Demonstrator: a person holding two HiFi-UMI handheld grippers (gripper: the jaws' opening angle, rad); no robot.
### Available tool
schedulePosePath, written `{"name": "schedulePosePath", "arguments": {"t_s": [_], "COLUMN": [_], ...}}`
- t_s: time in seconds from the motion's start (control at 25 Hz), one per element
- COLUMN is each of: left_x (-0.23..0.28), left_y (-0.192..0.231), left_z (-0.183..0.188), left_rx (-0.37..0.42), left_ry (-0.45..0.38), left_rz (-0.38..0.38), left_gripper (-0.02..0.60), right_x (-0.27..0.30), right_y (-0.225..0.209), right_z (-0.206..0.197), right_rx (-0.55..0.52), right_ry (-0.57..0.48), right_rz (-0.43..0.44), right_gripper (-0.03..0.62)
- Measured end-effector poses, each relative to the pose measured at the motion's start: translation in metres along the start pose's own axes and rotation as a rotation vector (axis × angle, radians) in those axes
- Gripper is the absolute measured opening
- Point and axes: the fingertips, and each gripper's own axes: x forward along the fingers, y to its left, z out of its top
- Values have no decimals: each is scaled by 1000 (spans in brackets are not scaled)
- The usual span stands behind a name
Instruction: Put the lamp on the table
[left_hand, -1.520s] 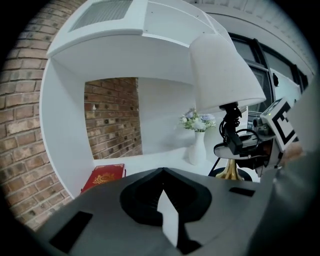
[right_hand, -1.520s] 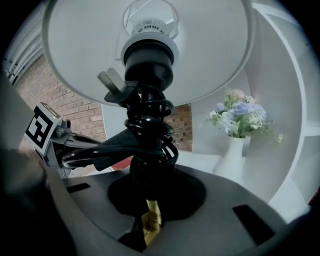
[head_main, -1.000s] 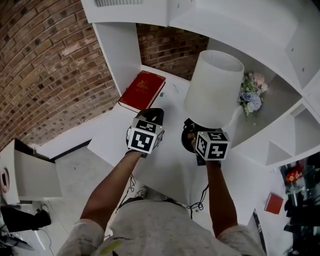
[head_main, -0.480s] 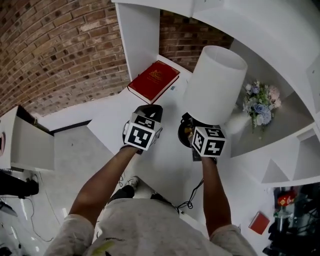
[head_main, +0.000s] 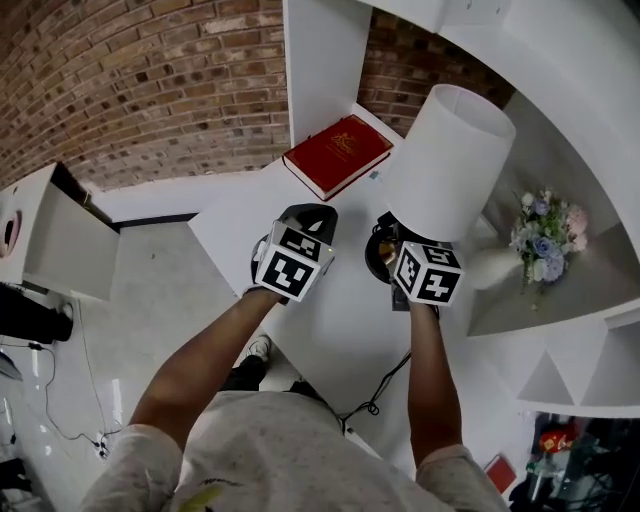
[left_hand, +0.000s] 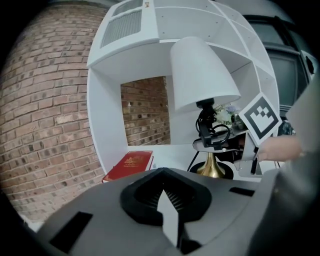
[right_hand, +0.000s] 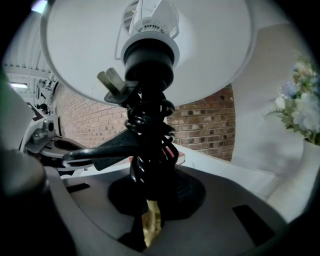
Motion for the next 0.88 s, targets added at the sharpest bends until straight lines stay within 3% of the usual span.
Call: {"name": "schedulePosePath", "arguments": {"t_s": [0.52, 0.88], "left_x": [12, 18], "left_y": [-1, 8], "left_z": [-18, -32], "left_rx": [-100, -113], "left_ry": [16, 30], "left_rz": [56, 109], "left_gripper": [-6, -6], "right_x": [36, 59], "right_y": [-9, -16], "right_z": [-5, -24], "right_rx": [-17, -64], "right_ry": [-28, -51], "right_rz": [27, 45], "right_gripper": [48, 48]}}
